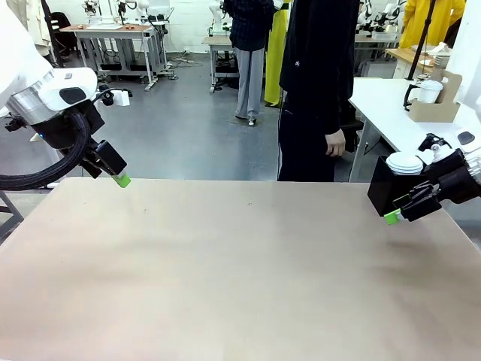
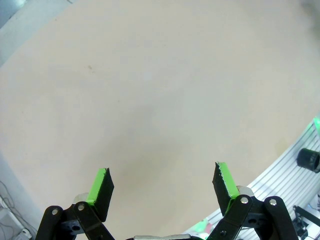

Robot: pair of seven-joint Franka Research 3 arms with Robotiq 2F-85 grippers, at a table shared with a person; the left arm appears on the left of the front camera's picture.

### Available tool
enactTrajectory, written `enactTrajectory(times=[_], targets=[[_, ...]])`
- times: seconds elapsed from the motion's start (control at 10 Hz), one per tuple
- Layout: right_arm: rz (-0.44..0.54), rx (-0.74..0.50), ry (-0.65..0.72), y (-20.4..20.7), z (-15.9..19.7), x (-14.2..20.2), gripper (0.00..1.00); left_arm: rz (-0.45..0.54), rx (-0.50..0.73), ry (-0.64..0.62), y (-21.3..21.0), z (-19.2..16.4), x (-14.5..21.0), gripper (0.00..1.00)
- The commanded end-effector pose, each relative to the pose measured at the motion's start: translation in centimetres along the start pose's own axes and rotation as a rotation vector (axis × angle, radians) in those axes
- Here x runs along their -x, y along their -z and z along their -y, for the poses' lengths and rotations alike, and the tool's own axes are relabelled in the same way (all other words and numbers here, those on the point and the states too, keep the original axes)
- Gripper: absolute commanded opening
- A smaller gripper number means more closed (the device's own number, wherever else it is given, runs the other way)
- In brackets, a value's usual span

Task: Pour a drink into a cup and package it in a carrier.
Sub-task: Insert the held 600 ml Paper Cup into the Cup Carrier.

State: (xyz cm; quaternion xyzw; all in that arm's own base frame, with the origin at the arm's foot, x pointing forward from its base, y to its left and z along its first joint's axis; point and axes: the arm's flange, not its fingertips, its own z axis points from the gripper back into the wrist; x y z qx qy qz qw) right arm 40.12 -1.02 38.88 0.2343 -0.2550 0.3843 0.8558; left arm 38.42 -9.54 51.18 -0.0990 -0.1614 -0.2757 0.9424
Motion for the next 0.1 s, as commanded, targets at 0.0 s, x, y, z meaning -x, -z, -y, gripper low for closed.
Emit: enactTrajectory(times=[0.0], targets=[[-0.010,0.011,0.001,-0.05,0.08,0.07,1.00,0.002,-0.020,-0.005,-0.08,-0.05,-0.03,1.00]])
